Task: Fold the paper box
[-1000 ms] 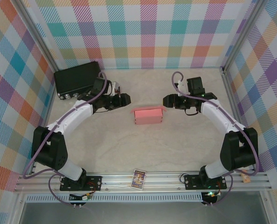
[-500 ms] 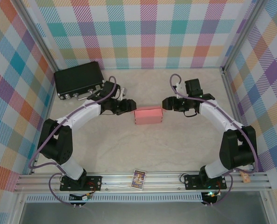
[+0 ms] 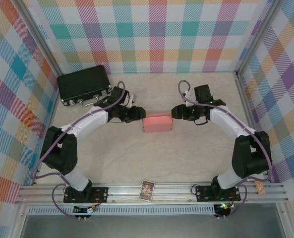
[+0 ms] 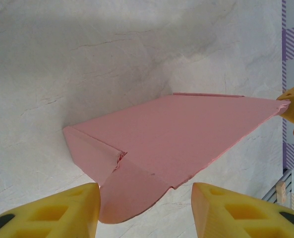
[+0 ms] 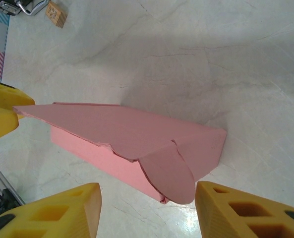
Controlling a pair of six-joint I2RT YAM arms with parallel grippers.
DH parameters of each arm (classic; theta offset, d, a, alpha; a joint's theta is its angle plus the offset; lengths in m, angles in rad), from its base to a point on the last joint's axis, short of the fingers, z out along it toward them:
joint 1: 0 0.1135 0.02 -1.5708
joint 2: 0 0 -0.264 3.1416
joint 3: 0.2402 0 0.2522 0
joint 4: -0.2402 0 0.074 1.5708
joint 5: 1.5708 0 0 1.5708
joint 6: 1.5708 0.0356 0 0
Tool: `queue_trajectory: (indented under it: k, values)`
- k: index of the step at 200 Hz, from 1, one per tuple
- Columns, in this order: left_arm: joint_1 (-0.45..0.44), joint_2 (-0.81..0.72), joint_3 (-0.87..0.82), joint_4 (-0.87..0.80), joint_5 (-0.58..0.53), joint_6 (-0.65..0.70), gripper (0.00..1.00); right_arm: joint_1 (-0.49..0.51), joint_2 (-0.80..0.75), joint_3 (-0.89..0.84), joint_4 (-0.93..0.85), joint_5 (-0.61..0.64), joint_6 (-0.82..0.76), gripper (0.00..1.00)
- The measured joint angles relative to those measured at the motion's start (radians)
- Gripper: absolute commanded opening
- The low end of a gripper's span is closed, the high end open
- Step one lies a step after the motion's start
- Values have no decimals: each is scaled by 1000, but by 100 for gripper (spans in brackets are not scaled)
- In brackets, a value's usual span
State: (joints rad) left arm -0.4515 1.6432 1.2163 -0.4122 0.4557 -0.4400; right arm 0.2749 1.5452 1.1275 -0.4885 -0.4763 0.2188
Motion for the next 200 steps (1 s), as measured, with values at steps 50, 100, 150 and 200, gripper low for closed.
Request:
queue_trajectory:
  k: [50,100,150,200]
  values:
    - [0,0,10,-7,0,14,45,2,0,0,0,0,0,49]
    - [0,0,12,-17,0,18,42,6,2,0,0,0,0,48]
    - [-5,0,13,-30,4,17,41,11,14,0,1,-10,2,42]
    - [-6,2,13,-30,10,17,36,14,18,0,1,-23,6,36]
